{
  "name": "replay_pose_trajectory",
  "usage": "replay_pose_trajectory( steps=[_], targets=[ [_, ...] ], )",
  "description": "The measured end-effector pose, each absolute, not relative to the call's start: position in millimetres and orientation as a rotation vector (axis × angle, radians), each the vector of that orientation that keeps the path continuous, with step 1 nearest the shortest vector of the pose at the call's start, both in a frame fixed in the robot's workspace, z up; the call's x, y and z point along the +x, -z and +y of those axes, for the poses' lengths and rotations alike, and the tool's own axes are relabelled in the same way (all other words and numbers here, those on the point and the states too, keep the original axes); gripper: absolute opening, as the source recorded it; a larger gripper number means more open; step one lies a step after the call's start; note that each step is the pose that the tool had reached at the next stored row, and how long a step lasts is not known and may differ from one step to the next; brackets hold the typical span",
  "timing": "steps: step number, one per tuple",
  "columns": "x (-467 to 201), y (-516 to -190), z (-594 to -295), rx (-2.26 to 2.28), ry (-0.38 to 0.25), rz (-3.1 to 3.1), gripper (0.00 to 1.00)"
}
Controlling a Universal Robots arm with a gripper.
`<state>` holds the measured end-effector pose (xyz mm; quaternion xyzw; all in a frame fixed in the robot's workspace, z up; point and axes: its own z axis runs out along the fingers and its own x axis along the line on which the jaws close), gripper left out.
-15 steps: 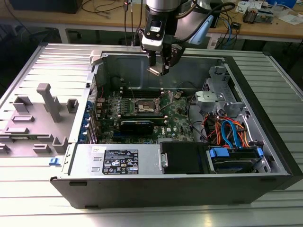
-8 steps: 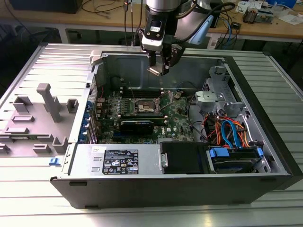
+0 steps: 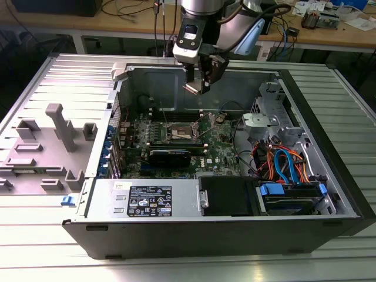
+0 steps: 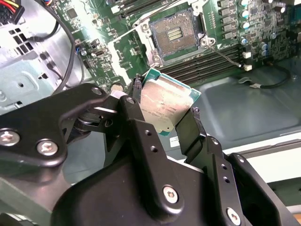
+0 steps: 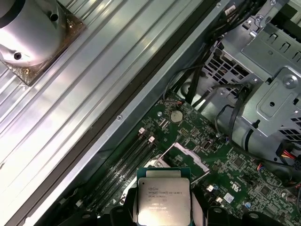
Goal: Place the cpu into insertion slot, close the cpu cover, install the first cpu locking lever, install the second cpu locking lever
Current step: 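Place the cpu into insertion slot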
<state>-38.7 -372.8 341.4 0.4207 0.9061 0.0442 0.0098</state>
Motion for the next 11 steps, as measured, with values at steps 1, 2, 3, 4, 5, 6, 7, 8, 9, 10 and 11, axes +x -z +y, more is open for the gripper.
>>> replay_pose_trajectory(
  steps=[1, 2, 3, 4, 5, 6, 7, 8, 9, 10, 11],
  targets=[
    [-38.7, -341.4, -372.8, 1.313, -0.138, 2.829, 0.54],
    [-38.7, -341.4, -372.8, 1.315, -0.138, 2.828, 0.54],
    [-38.7, -341.4, -372.8, 1.317, -0.138, 2.827, 0.54],
    [-38.7, -341.4, -372.8, 1.317, -0.138, 2.827, 0.54],
    [-38.7, -341.4, -372.8, 1.318, -0.138, 2.827, 0.54],
    [-38.7, -341.4, -372.8, 1.318, -0.138, 2.827, 0.54],
    [-38.7, -341.4, -372.8, 1.318, -0.138, 2.827, 0.54],
    [-38.7, -341.4, -372.8, 1.318, -0.138, 2.827, 0.54],
    [-38.6, -341.4, -372.8, 1.318, -0.138, 2.827, 0.54],
    [-38.6, -341.4, -372.8, 1.318, -0.138, 2.827, 0.54],
    [-38.6, -341.4, -372.8, 1.318, -0.138, 2.827, 0.54]
  ],
)
